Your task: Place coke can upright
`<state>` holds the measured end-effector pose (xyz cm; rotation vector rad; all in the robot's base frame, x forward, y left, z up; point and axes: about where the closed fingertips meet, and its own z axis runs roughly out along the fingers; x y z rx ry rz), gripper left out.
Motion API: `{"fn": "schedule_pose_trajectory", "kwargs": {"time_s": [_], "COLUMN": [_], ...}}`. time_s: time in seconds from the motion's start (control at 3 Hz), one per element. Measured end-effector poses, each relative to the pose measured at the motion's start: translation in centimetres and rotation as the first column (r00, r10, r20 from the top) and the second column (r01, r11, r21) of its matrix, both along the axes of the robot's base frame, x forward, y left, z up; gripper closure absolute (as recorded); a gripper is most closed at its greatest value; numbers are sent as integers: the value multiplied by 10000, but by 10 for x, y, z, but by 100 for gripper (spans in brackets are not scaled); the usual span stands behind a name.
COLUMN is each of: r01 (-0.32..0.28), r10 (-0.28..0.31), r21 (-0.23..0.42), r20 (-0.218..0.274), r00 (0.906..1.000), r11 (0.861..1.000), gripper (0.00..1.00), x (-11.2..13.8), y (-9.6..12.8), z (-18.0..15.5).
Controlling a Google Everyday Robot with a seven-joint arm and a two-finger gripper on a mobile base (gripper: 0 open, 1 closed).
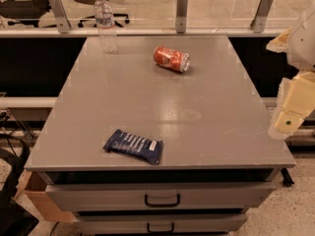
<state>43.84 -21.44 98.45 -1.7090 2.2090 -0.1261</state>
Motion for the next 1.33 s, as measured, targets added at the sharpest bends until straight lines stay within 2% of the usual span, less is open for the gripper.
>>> {"fn": "schedule_pose_trajectory", "kwargs": {"time_s": [0.33,0.67,1.0,1.33], "r01": [13,250,823,1636], "r10": [-13,-274,-905,-1694], "r21": [10,263,447,458], "r20": [125,944,2320,3315], "r00": [9999,9952,9685,9281], "r11": [10000,9993,9956,9855], "gripper": [0,0,0,0], "x": [1,28,72,109], "y": [1,11,36,58], "z": [2,13,31,46]}}
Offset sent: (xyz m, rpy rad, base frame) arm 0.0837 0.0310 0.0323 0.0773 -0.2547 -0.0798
